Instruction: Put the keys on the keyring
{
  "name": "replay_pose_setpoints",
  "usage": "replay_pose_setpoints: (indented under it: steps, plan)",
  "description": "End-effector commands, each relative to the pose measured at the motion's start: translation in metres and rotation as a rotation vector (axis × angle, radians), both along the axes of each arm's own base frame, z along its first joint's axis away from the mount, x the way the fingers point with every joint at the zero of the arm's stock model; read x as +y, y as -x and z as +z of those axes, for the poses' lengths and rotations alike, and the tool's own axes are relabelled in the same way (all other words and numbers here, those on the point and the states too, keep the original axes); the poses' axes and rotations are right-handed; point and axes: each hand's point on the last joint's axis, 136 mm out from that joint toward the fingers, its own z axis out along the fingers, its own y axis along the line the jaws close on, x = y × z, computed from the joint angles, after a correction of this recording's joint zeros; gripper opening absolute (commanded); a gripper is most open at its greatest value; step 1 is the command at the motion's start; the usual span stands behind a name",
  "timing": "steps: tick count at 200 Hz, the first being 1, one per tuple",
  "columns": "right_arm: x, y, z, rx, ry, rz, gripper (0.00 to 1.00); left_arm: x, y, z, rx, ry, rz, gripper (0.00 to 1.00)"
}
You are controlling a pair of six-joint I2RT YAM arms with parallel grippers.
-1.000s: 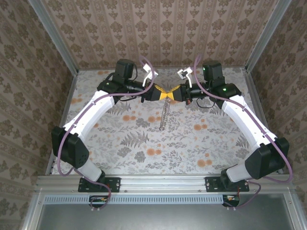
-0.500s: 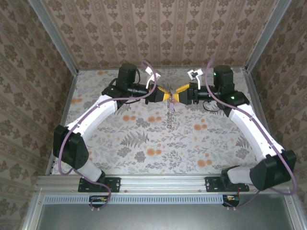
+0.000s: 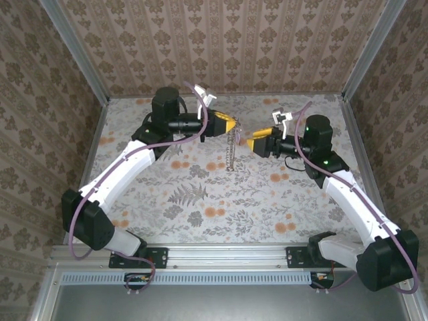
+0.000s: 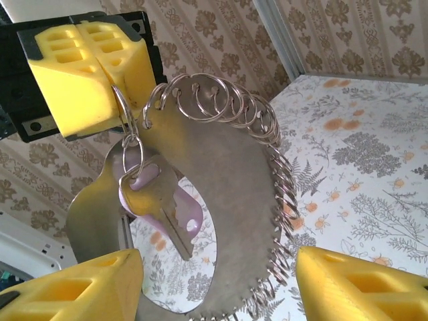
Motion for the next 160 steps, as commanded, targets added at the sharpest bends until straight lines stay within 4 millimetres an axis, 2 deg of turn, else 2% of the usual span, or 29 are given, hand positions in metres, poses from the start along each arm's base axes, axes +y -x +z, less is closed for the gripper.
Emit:
replay_pose_setpoints:
  steps: [1,71,107,123,160]
  plan:
    - [0.006,0.0,0.023,-0.076,-0.052,-0.006,0.64,0.001,0.007,0.019,-0.041,0.048,0.011,0.0]
    - [0.023,0.002,0.022,-0.08,-0.048,0.036,0.64,-0.001,0.008,0.02,-0.039,0.054,0.017,0.0]
    - [0.029,-0.003,0.021,-0.076,-0.047,0.042,0.61,-0.002,0.01,0.023,-0.046,0.062,0.014,0.0]
    - [0.032,-0.003,0.022,-0.078,-0.049,0.051,0.54,-0.002,0.01,0.024,-0.046,0.063,0.021,0.0]
    - [0.037,0.001,0.024,-0.078,-0.05,0.075,0.27,0.0,0.008,0.026,-0.053,0.069,0.044,0.0]
